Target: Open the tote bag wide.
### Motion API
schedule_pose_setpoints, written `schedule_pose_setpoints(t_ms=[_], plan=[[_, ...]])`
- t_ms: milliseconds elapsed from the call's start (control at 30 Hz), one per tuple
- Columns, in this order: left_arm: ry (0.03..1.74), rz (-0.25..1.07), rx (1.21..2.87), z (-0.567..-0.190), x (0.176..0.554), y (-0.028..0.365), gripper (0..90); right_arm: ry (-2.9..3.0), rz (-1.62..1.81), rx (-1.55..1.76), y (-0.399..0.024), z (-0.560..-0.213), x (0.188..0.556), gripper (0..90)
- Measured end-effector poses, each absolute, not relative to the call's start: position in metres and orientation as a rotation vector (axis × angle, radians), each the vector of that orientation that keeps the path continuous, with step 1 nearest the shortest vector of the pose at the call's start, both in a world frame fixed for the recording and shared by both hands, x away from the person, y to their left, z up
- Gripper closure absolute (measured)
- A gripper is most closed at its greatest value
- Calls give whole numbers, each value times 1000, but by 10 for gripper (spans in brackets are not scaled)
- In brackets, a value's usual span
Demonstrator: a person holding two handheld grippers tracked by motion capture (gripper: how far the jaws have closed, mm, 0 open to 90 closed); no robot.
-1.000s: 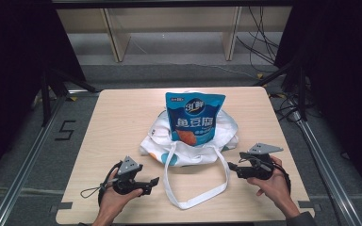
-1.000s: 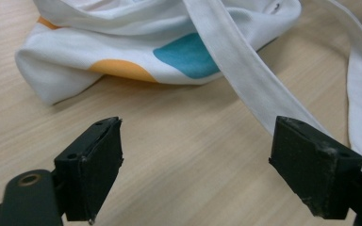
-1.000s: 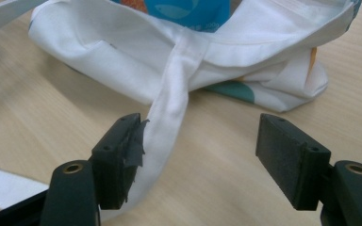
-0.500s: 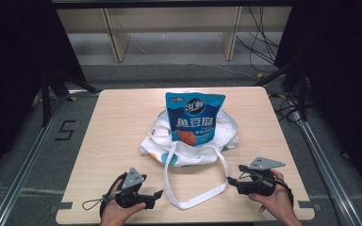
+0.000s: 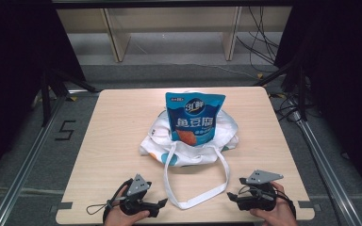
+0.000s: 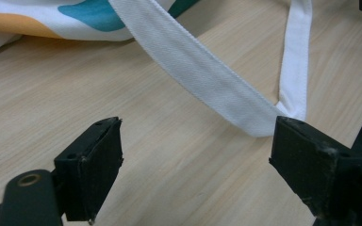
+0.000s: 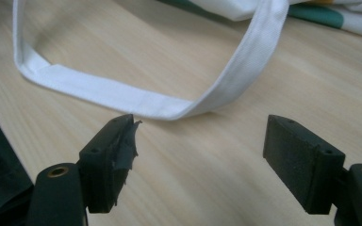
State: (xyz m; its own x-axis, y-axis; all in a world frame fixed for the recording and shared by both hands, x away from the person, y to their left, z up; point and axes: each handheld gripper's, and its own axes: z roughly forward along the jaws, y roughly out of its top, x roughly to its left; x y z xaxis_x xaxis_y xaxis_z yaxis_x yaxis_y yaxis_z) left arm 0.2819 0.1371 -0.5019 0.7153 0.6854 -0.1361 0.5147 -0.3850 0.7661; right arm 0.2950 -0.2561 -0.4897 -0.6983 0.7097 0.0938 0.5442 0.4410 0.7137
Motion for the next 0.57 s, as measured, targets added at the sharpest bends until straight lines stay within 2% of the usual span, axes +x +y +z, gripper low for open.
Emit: schedule_pose_setpoints(t_ms=[567], plan=[[922, 267, 2068, -502, 283, 138, 167, 2481, 1091, 1121, -256, -492, 291, 264]])
